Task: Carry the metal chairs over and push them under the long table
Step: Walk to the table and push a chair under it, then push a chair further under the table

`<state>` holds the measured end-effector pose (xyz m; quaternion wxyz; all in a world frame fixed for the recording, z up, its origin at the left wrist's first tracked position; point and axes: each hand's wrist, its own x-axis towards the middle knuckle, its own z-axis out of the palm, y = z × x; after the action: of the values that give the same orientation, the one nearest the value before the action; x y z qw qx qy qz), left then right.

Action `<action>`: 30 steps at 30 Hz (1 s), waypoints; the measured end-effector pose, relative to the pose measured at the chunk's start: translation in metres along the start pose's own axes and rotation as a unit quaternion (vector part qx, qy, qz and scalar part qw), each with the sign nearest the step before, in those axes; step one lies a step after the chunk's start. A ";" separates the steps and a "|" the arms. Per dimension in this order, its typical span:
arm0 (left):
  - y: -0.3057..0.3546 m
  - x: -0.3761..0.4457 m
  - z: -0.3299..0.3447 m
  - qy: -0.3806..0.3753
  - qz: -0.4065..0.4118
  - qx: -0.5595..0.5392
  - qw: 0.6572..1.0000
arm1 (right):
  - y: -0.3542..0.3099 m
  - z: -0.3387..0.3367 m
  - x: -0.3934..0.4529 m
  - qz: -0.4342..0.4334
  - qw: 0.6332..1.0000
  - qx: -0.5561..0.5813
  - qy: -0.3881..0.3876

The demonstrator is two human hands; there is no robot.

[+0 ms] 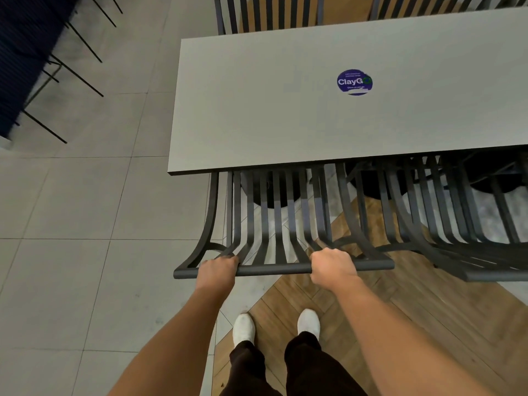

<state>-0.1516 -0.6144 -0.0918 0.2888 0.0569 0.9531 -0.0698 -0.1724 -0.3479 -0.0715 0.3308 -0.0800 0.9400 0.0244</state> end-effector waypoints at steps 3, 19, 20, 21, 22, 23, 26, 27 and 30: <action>-0.001 0.003 -0.001 -0.032 -0.004 -0.036 0.999 | 0.000 -0.001 -0.001 -0.001 1.000 0.013 -0.009; 0.118 0.014 -0.105 -0.027 0.109 -0.204 0.972 | 0.132 -0.045 -0.071 0.078 0.973 0.205 0.069; 0.133 0.021 -0.112 -0.027 0.131 -0.196 0.972 | 0.147 -0.046 -0.075 0.098 0.970 0.212 0.073; 0.146 0.028 -0.120 -0.029 0.152 -0.187 0.970 | 0.160 -0.047 -0.080 0.120 0.966 0.217 0.080; 0.160 0.033 -0.128 -0.029 0.173 -0.180 0.968 | 0.172 -0.047 -0.084 0.141 0.961 0.222 0.087; 0.173 0.037 -0.136 -0.030 0.195 -0.176 0.964 | 0.184 -0.046 -0.088 0.161 0.955 0.230 0.094; 0.210 0.049 -0.153 -0.036 0.254 -0.156 0.954 | 0.213 -0.042 -0.102 0.211 0.941 0.249 0.089; 0.221 0.054 -0.158 -0.040 0.270 -0.148 0.951 | 0.221 -0.041 -0.105 0.226 0.936 0.254 0.087; 0.252 0.066 -0.174 -0.042 0.306 -0.124 0.943 | 0.244 -0.040 -0.114 0.260 0.921 0.273 0.098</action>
<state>-0.2628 -0.3335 -0.0106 0.3407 0.3069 0.8779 0.1384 -0.1501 -0.0954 0.0289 0.2282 0.2590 0.9255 -0.1558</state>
